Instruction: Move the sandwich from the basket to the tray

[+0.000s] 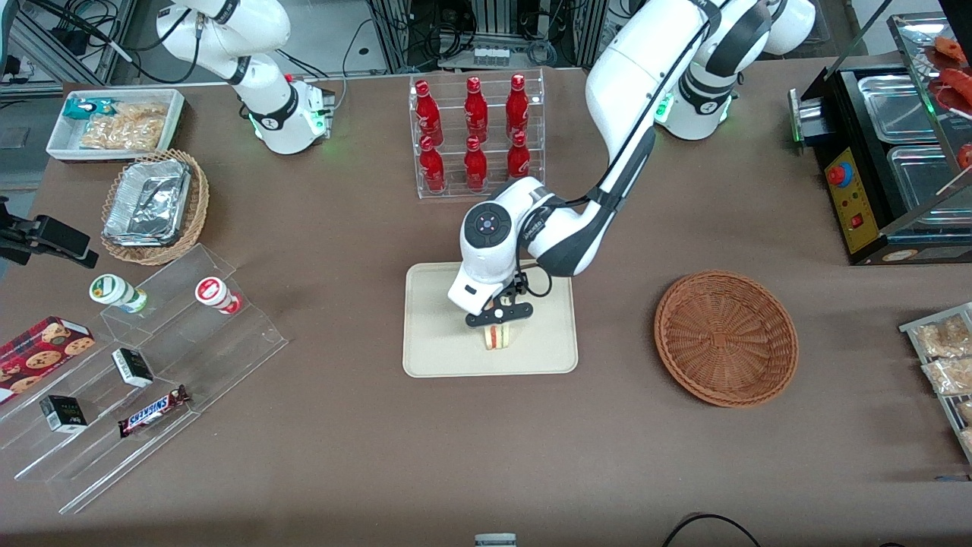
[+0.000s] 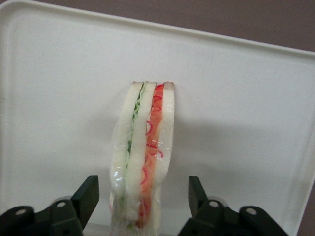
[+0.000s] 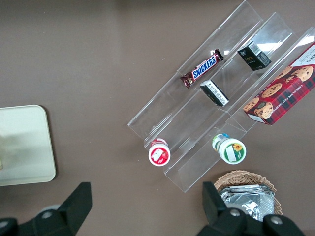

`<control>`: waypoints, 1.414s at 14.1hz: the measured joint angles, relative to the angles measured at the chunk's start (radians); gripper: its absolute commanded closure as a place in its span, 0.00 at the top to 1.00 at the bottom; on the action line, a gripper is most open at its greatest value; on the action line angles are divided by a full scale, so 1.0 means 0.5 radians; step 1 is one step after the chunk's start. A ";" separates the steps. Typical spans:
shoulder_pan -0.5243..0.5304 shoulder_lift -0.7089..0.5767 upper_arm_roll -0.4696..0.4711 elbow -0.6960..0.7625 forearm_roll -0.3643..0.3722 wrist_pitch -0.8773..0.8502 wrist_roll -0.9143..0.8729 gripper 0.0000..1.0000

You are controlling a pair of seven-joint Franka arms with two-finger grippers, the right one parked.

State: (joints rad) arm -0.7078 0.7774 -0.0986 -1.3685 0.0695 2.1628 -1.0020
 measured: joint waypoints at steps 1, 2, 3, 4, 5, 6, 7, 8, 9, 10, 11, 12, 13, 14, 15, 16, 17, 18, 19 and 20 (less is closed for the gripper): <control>0.000 -0.030 0.012 0.007 0.013 -0.026 -0.001 1.00; 0.000 -0.072 0.028 0.013 0.033 -0.097 -0.001 1.00; 0.001 -0.120 0.041 0.022 0.067 -0.209 -0.001 1.00; 0.002 -0.178 0.050 0.028 0.099 -0.315 -0.001 1.00; 0.006 -0.240 0.056 0.031 0.112 -0.390 -0.004 1.00; 0.017 -0.309 0.062 0.033 0.116 -0.468 -0.010 1.00; 0.038 -0.375 0.070 0.033 0.117 -0.556 -0.011 1.00; 0.072 -0.432 0.076 0.032 0.118 -0.637 -0.011 1.00; 0.113 -0.474 0.077 0.024 0.119 -0.693 -0.002 1.00; 0.151 -0.499 0.078 0.011 0.119 -0.736 0.028 1.00; 0.182 -0.509 0.078 -0.007 0.120 -0.775 0.068 1.00; 0.211 -0.514 0.080 -0.029 0.121 -0.817 0.118 1.00; 0.245 -0.524 0.080 -0.053 0.122 -0.848 0.185 1.00; 0.286 -0.547 0.081 -0.088 0.122 -0.867 0.258 1.00; 0.332 -0.587 0.083 -0.138 0.123 -0.872 0.318 1.00; 0.386 -0.639 0.085 -0.199 0.124 -0.873 0.370 1.00; 0.444 -0.697 0.086 -0.259 0.125 -0.874 0.436 1.00; 0.502 -0.756 0.087 -0.312 0.125 -0.877 0.516 1.00; 0.555 -0.818 0.088 -0.367 0.125 -0.881 0.605 1.00; 0.605 -0.890 0.088 -0.430 0.124 -0.885 0.693 1.00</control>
State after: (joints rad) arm -0.4054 0.3322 -0.0544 -1.5837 0.1317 1.7202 -0.6556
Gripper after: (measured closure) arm 0.000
